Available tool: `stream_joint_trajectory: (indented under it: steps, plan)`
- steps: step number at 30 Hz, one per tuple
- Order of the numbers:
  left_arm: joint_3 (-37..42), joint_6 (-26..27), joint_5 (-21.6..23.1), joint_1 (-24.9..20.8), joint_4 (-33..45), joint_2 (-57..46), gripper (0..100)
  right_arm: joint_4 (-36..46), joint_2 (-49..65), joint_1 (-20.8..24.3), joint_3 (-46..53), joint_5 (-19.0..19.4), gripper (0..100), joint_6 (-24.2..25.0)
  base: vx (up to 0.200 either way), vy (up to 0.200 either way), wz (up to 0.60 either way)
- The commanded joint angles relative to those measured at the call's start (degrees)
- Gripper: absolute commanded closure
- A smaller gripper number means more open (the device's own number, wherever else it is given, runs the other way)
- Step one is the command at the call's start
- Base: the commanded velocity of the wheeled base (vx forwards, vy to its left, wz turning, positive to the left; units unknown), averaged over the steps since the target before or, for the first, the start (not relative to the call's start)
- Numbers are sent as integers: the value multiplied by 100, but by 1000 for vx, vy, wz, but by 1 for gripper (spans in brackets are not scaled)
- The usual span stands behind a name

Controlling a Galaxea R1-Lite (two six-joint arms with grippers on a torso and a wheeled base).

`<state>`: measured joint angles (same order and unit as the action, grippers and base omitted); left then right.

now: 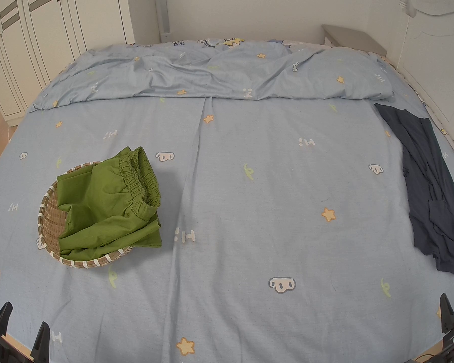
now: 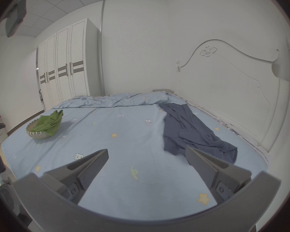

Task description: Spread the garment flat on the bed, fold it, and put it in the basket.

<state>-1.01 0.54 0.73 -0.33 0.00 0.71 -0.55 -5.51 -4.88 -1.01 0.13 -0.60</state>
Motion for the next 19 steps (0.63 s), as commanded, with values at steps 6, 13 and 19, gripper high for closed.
stream_joint_trajectory:
  steps: [6,13,19]
  plan:
    - [92,-1,-3,-2,0,-9,0,-7,498,452,101,13,0,42,0,0,0]
    - [92,-1,-3,-2,0,-9,0,-15,507,452,101,-66,0,60,0,0,0]
    - [92,-1,-3,-2,0,-9,0,-15,507,452,101,-66,0,77,0,0,0]
